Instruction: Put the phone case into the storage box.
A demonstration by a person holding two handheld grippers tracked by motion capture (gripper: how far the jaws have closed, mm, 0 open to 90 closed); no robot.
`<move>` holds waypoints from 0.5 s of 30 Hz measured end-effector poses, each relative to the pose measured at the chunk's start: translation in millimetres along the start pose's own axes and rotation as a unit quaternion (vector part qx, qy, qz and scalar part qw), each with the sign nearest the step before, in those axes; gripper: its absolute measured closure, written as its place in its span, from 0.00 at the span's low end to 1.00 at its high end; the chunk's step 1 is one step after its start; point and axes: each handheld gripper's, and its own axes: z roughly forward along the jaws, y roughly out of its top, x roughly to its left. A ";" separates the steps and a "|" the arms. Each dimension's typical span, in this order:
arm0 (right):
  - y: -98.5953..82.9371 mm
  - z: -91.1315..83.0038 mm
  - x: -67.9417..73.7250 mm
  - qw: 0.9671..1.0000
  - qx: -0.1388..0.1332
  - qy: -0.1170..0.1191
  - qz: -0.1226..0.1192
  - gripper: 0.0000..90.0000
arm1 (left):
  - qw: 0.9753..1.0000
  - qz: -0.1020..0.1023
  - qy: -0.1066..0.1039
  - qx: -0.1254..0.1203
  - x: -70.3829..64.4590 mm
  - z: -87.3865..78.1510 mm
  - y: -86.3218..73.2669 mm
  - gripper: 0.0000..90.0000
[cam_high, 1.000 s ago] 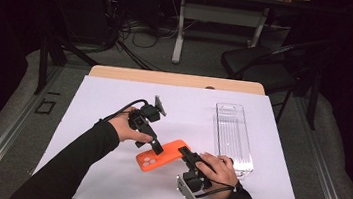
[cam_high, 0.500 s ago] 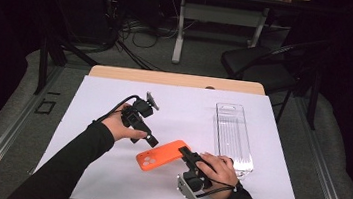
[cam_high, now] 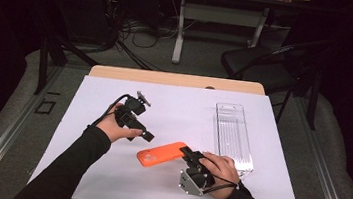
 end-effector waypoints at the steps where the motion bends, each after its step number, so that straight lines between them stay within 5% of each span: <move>1: -0.2 0.1 -1.0 1.000 -0.002 0.004 0.004 0.90 | 1.000 0.000 -0.002 -0.002 1.7 -0.6 -1.1 0.18; 6: -1.6 -1.4 -5.4 0.998 -0.012 0.026 0.048 0.90 | 1.000 -0.011 -0.003 -0.016 7.2 -3.0 -7.0 0.18; 15: -5.1 -4.1 -12.5 0.988 -0.039 0.058 0.137 0.90 | 0.999 -0.019 0.014 -0.049 11.6 -10.6 -14.7 0.18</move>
